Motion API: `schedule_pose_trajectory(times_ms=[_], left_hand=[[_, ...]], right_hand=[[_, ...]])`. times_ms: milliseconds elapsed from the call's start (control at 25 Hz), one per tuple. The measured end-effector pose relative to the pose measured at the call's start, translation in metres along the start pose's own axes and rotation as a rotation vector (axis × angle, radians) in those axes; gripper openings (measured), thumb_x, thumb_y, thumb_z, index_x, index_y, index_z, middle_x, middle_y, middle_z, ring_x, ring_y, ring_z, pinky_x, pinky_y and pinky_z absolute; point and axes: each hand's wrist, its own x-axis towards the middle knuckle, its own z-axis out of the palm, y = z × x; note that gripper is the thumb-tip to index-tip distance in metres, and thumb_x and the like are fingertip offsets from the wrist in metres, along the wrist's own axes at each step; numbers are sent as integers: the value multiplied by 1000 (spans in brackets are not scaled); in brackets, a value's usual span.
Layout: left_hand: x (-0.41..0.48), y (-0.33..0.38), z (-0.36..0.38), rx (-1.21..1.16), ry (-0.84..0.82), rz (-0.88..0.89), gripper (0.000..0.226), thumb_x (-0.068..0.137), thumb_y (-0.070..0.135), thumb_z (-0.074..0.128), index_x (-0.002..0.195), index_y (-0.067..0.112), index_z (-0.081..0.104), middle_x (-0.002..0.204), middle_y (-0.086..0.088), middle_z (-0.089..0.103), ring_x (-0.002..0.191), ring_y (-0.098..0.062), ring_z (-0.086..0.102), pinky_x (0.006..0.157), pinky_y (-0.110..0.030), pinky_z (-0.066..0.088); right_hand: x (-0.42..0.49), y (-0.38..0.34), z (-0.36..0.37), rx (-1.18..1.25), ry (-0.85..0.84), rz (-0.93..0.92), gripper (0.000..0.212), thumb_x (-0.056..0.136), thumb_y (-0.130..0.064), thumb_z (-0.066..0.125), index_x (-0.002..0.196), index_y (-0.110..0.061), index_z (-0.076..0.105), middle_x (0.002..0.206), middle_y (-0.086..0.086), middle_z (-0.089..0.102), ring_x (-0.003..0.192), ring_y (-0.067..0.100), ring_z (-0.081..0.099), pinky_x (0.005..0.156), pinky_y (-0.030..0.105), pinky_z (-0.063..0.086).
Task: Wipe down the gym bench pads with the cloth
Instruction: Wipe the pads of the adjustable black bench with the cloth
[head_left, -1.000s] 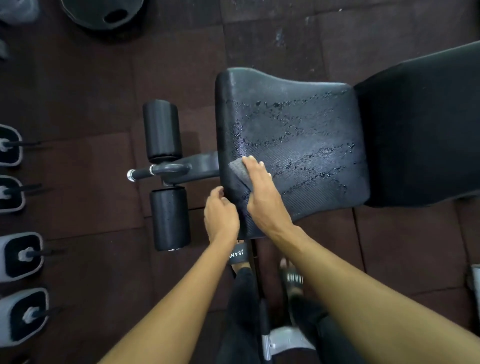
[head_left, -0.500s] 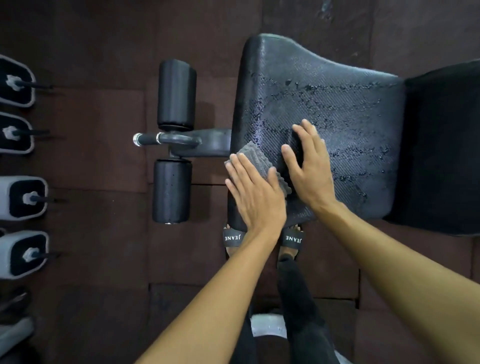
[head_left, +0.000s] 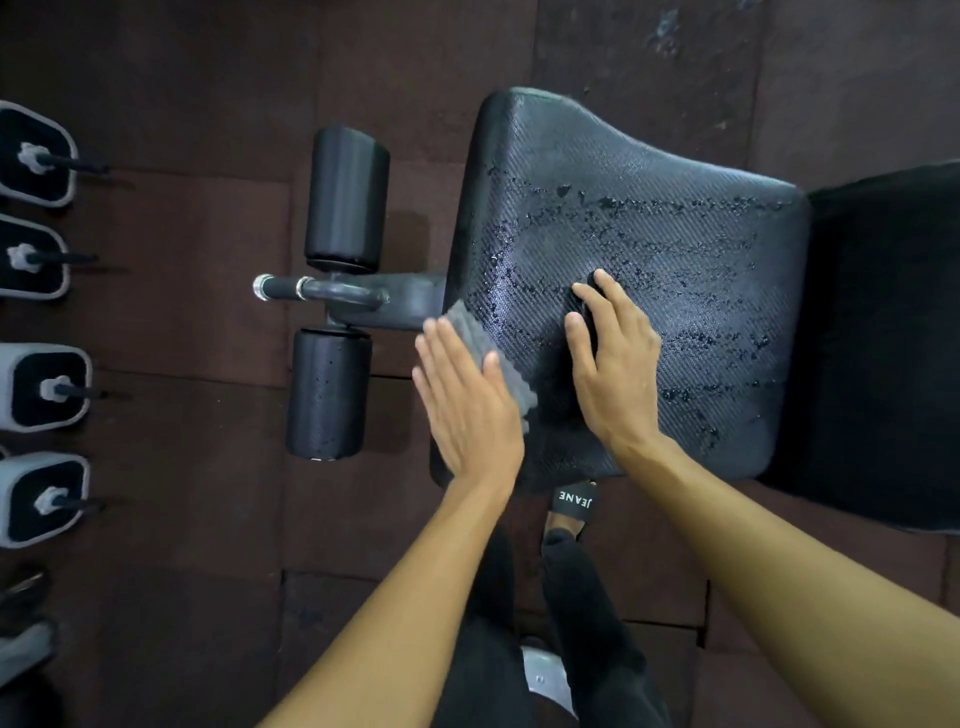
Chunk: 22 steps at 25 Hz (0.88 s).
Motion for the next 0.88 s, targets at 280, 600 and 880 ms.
schedule_pose_trajectory(times_ms=[280, 600, 880], left_hand=[[126, 76, -11, 24, 7, 161, 62, 107, 37, 22, 156, 7, 2, 165, -9, 2, 153, -22, 1, 125, -41, 7], [167, 138, 5, 250, 129, 499, 60, 106, 35, 19, 156, 5, 5, 165, -12, 5, 153, -26, 3, 124, -44, 6], [65, 52, -3, 449, 38, 611, 59, 106, 34, 19, 157, 7, 6, 165, -11, 5, 153, -25, 4, 124, -45, 10]], right_hand=[[63, 2, -9, -83, 163, 66, 38, 101, -37, 44, 135, -24, 55, 148, -5, 46, 135, 15, 40, 114, 38, 21], [72, 31, -24, -121, 159, 57, 44, 102, -32, 45, 145, -20, 47, 157, 1, 36, 143, 21, 33, 118, 42, 22], [53, 67, -32, -332, 41, 101, 58, 103, -48, 28, 157, -30, 20, 167, -4, 10, 153, 14, 6, 124, 46, 5]])
